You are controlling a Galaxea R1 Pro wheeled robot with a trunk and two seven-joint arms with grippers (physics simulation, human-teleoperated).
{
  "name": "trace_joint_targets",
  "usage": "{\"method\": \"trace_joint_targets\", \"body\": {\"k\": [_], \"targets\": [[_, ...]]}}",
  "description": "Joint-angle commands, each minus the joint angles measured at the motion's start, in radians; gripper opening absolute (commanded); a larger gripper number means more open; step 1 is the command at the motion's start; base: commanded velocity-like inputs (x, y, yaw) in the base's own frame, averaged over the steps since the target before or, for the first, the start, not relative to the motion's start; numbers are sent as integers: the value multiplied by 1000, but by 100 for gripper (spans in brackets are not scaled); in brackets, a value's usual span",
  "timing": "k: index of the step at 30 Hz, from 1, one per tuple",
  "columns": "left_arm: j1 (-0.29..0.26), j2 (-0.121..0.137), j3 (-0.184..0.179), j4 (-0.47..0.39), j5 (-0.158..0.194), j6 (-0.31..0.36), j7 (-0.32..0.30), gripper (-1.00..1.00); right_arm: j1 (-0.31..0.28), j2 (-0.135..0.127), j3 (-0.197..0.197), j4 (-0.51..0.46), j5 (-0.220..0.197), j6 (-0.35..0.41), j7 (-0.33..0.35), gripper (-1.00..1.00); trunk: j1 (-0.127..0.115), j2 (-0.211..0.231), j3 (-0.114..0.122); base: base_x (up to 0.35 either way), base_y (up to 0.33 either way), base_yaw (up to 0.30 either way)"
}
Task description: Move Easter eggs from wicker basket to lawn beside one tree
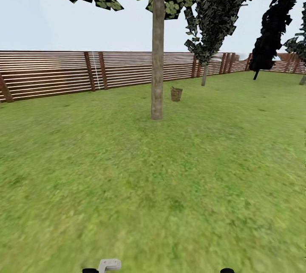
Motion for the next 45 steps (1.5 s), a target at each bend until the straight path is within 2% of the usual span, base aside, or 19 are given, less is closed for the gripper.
{"method": "trace_joint_targets", "body": {"k": [1, 10, 17, 28, 45], "targets": [[0, 0, 2, -2, 1, 6, -1, 100, 0, 1, -6, -2, 0, 5, -3, 100, 0, -1, -2, 0, 0, -153], [0, 0, 2, -2, 1, 6, -1, 100, 0, 0, -5, -1, 0, 3, -3, 100, 0, -1, -16, 0, 0, -101], [0, 0, 2, -2, 1, 6, -1, 100, 0, 1, -6, 21, -2, -71, -4, 100, 0, -1, -28, 0, 0, -5], [0, 0, 2, -2, 1, 6, -1, 100, 0, 0, -5, 31, -2, -78, -4, 100, 0, -1, -46, 0, 0, -16], [0, 0, 1, -2, 1, 6, -1, 100, 0, -1, -7, 31, -2, -78, -3, 100, 0, -1, -48, 0, 0, -262]]}}
